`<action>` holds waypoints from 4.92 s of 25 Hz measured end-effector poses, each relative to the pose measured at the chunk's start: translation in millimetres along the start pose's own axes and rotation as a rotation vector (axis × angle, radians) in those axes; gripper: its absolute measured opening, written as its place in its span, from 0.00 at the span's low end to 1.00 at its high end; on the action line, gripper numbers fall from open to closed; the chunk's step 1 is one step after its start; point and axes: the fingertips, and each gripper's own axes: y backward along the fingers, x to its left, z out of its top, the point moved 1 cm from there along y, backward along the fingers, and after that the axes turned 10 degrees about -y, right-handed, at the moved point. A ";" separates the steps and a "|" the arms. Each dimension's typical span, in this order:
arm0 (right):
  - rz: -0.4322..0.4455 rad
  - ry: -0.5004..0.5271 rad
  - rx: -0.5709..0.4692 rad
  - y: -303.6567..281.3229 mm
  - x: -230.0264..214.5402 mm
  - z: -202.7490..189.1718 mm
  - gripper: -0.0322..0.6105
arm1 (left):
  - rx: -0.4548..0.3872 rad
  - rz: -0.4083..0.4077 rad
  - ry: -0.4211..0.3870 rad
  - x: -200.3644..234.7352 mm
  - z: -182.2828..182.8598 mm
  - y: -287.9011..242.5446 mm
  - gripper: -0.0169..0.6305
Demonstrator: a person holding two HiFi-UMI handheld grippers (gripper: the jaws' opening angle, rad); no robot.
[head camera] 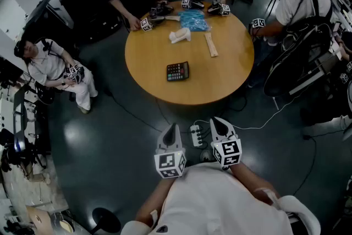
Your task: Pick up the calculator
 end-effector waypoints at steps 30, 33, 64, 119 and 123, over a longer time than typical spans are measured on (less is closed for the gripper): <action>-0.009 -0.038 0.122 -130.8 -25.0 -33.9 0.08 | 0.007 -0.017 0.018 28.1 -3.5 -41.2 0.04; -0.031 -0.053 0.177 -180.7 -38.7 -46.0 0.08 | -0.015 -0.026 -0.001 34.0 3.8 -52.9 0.04; -0.110 -0.456 0.438 -390.4 -97.3 -89.9 0.21 | -0.028 -0.030 0.013 96.0 -9.7 -70.0 0.04; -0.026 0.078 0.134 -3.4 12.4 10.0 0.13 | -0.062 -0.081 -0.015 13.2 9.5 -9.6 0.04; -0.022 0.073 0.140 -1.3 12.0 10.0 0.13 | -0.062 -0.075 -0.013 14.4 9.8 -10.9 0.04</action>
